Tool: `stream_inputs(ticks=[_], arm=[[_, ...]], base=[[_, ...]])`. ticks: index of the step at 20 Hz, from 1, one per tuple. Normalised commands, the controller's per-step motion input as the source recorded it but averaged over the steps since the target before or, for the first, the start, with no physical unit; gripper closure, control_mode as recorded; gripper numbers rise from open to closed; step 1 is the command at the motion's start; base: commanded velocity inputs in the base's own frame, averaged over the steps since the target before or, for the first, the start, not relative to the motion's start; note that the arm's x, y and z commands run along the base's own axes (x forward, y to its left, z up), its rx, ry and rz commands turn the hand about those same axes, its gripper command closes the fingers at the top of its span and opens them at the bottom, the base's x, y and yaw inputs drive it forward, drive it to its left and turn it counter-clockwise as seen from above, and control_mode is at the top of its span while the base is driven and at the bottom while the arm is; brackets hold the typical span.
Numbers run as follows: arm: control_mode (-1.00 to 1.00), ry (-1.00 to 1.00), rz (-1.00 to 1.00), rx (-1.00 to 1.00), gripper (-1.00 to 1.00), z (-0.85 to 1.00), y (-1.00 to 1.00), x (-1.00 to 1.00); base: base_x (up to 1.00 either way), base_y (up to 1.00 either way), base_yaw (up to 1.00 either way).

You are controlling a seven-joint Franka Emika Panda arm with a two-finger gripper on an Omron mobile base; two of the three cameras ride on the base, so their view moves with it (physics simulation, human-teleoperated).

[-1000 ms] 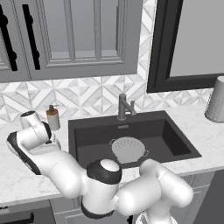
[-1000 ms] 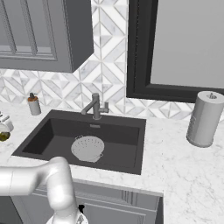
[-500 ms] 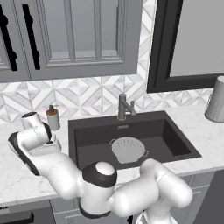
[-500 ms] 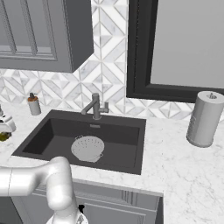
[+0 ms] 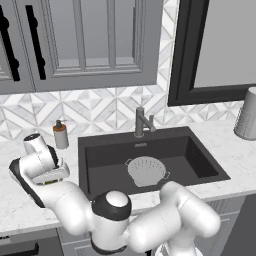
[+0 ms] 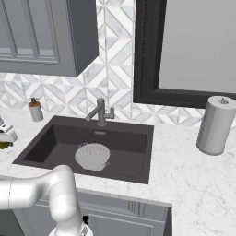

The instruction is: Put the colander in the sink, put the kiwi in the colander, and turn on the sink faucet and pour water over the colander.

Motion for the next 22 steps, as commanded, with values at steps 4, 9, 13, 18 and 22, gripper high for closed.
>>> stream_inputs(ticks=[4,9,13,18,22], arm=[[-1.00,0.00,0.00,0.00,-1.00,0.00,0.00,0.00],[-1.00,0.00,0.00,0.00,1.00,0.00,0.00,0.00],[-1.00,0.00,0.00,0.00,1.00,0.00,0.00,0.00],[-1.00,0.00,0.00,0.00,1.00,0.00,0.00,0.00],[-1.00,0.00,0.00,0.00,1.00,0.00,0.00,0.00]], base=[[0.00,0.00,0.00],[0.00,0.00,0.00],[0.00,0.00,0.00],[0.00,0.00,0.00],[0.00,0.00,0.00]])
